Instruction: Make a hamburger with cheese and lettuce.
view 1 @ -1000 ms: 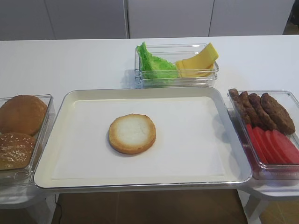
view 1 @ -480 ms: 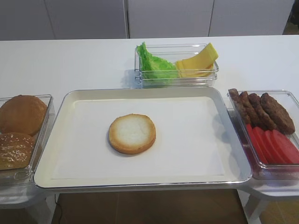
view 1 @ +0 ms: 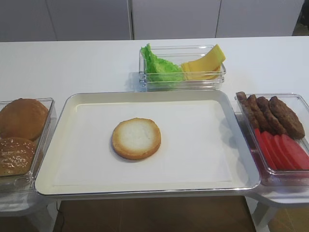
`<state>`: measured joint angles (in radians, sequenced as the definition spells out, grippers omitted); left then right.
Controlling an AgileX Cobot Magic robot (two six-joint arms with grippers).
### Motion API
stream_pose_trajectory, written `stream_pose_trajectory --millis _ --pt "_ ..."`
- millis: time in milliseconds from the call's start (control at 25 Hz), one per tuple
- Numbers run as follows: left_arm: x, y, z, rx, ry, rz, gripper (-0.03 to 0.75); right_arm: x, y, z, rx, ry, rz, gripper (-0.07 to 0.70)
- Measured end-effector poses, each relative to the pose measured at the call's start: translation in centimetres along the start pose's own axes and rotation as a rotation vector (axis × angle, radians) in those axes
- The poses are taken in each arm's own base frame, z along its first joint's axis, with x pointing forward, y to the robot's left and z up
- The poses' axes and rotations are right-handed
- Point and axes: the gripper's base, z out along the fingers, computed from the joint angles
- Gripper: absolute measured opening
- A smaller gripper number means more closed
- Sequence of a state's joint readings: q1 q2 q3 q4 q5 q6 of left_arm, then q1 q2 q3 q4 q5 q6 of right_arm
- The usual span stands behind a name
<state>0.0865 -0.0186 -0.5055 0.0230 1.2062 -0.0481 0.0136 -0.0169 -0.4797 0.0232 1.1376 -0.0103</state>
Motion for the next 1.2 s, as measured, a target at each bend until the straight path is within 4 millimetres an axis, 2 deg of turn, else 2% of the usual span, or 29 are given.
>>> stream_pose_trajectory --millis 1200 --pt "0.03 -0.18 0.32 0.033 -0.006 0.025 0.370 0.00 0.00 0.00 0.000 0.000 0.000 0.561"
